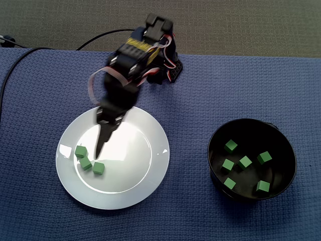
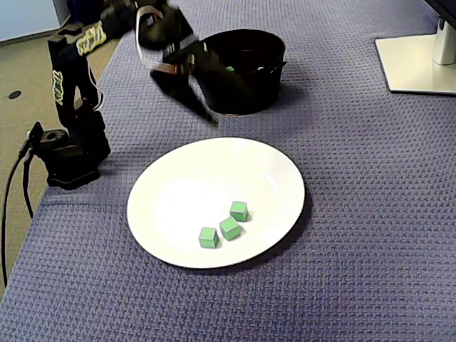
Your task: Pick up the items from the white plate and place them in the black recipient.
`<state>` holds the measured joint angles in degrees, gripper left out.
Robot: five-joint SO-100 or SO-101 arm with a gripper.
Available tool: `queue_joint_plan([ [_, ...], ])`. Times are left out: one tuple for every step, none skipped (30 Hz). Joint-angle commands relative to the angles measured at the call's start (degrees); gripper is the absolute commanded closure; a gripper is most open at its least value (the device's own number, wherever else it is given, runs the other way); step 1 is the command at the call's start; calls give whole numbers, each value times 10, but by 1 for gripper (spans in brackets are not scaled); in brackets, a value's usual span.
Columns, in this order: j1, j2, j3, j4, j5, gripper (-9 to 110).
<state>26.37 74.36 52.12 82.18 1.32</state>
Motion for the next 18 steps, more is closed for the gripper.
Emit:
queue_joint_plan([
  [49, -83, -34, 6, -11, 67],
  [54, -103, -33, 0, -11, 67],
  [58, -120, -32, -9, -15, 68],
  [60, -135, -31, -14, -20, 68],
  [60, -148, -31, -18, -24, 68],
  [56, -158, -31, -18, -30, 68],
  [52, -166, -32, -18, -33, 69],
  [47, -172, -32, -16, -35, 69],
  [41, -177, -32, -15, -35, 68],
  [37, -180, -32, -15, -39, 68],
  [33, -183, -32, -14, -38, 68],
  [30, -186, -32, -15, -38, 69],
  [27, -191, -32, -18, -40, 70],
  [26, -198, -31, -22, -43, 72],
  [24, -205, -31, -26, -47, 73],
  [23, -211, -29, -29, -49, 74],
  [23, -218, -27, -32, -49, 74],
  [23, -223, -24, -36, -49, 74],
])
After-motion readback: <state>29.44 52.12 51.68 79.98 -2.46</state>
